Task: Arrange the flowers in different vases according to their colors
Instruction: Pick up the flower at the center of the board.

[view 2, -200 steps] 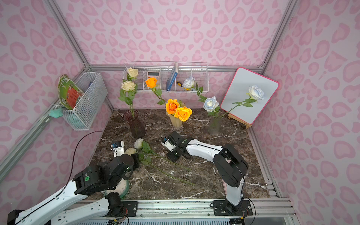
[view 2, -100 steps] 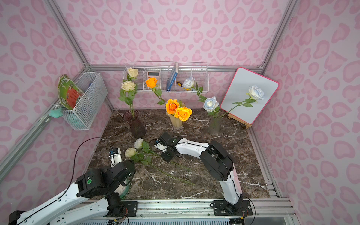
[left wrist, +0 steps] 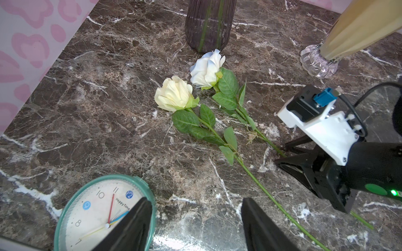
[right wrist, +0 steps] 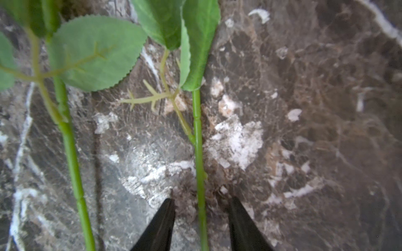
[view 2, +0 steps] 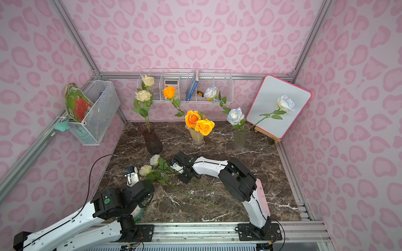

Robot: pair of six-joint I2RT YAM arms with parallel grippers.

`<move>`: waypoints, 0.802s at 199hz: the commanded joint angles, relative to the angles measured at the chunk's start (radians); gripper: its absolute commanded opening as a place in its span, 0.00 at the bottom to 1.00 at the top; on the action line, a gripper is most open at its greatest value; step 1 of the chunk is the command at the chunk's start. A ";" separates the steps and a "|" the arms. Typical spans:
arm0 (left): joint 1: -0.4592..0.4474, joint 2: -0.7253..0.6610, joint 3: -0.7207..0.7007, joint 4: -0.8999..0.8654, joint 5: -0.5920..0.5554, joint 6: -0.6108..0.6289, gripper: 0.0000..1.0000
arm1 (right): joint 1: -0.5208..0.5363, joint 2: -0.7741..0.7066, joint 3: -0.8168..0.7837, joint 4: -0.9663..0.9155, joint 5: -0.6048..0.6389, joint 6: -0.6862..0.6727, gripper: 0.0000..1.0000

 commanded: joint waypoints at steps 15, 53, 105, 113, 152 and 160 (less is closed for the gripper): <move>0.000 -0.004 -0.009 0.016 0.004 -0.003 0.70 | 0.001 0.026 0.008 -0.044 0.029 -0.004 0.19; 0.000 -0.017 -0.012 0.014 0.003 0.003 0.69 | 0.000 0.017 0.001 -0.034 0.029 0.006 0.06; 0.000 -0.032 -0.015 0.014 0.007 0.007 0.69 | 0.000 -0.033 -0.008 -0.003 0.029 0.035 0.00; -0.001 -0.039 -0.017 0.014 0.007 0.008 0.69 | 0.000 -0.048 -0.007 0.001 0.035 0.039 0.00; 0.000 -0.073 -0.018 0.028 0.018 0.035 0.69 | 0.000 -0.143 0.020 0.008 0.060 0.055 0.00; 0.000 -0.084 -0.020 0.046 0.026 0.053 0.68 | 0.001 -0.164 0.027 0.010 0.060 0.058 0.00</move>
